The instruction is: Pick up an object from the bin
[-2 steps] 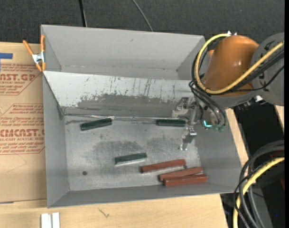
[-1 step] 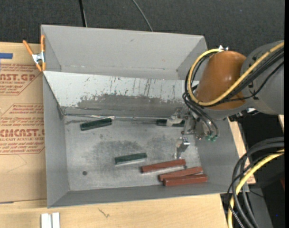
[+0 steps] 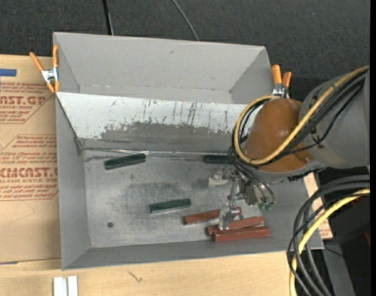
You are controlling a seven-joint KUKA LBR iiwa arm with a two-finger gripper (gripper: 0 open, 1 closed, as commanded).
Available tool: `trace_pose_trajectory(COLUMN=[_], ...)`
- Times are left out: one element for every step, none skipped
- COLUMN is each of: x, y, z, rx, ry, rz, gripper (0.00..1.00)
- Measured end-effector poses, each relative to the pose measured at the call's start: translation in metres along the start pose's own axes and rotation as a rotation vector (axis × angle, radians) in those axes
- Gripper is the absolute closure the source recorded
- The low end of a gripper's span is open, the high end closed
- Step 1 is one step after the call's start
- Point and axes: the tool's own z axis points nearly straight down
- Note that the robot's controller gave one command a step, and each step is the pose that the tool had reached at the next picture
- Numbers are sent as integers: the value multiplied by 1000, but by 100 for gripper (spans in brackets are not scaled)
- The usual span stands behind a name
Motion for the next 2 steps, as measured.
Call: trace_pose_trajectory(x=[4,4], y=[16,16], z=[15,15], rx=[4,4], ry=[-29,-32], rz=[81,82], gripper=[100,100])
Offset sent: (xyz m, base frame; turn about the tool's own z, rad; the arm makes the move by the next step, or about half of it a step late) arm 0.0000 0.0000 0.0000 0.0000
